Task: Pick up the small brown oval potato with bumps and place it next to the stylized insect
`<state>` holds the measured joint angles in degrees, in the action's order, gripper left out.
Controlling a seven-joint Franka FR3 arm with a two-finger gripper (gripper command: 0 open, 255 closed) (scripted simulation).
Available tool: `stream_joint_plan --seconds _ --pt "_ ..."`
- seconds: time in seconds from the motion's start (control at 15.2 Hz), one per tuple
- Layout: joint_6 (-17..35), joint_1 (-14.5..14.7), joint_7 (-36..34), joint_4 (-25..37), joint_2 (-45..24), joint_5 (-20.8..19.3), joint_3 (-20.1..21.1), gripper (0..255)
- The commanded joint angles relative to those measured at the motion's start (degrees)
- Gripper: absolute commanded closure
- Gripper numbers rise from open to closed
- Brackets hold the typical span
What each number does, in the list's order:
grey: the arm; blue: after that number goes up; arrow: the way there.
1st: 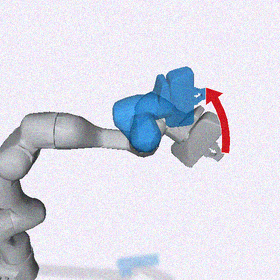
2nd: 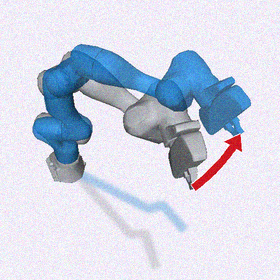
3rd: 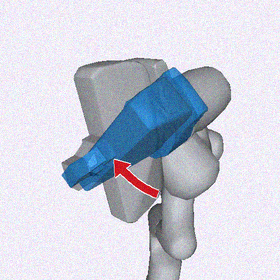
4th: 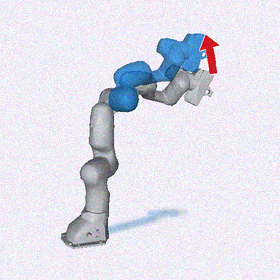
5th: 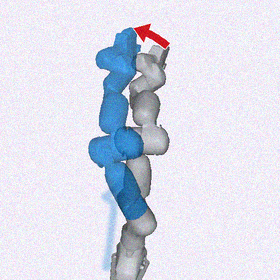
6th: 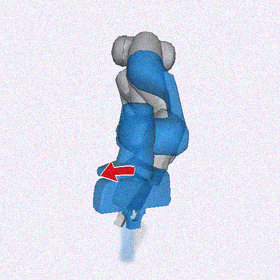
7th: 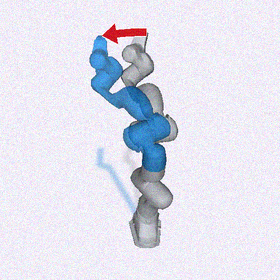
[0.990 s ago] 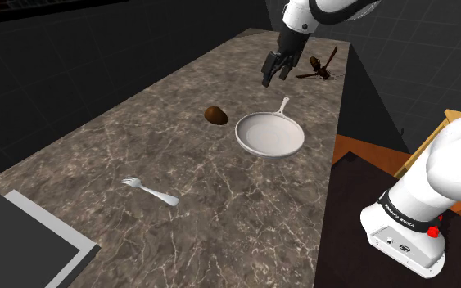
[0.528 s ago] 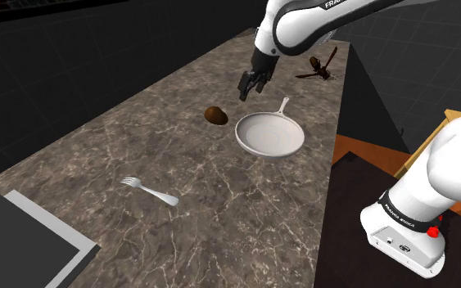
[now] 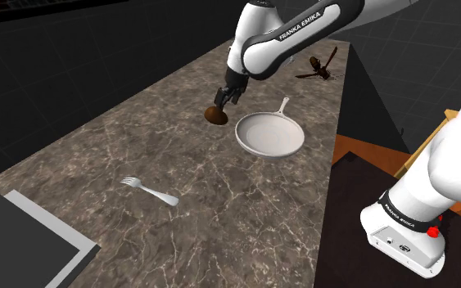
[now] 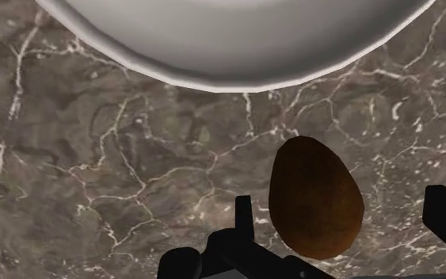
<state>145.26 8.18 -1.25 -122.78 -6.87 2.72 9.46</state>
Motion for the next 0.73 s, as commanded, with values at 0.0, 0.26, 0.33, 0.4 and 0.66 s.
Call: stream_joint_plan --seconds 0.0,0.26,0.33,0.4,0.66 --pt "2.3 0.4 0.2 2.4 -4.4 -1.0 0.1 0" --pt "4.2 0.7 -0.2 3.2 -7.1 -1.7 0.0 0" --pt "4.7 0.8 -0.4 3.4 -7.8 -1.9 -0.1 0" --pt "5.3 0.9 -0.5 3.5 -8.5 -2.1 -0.1 0" --pt "6.6 1.2 -0.8 4.0 -10.3 -2.5 -0.3 0"
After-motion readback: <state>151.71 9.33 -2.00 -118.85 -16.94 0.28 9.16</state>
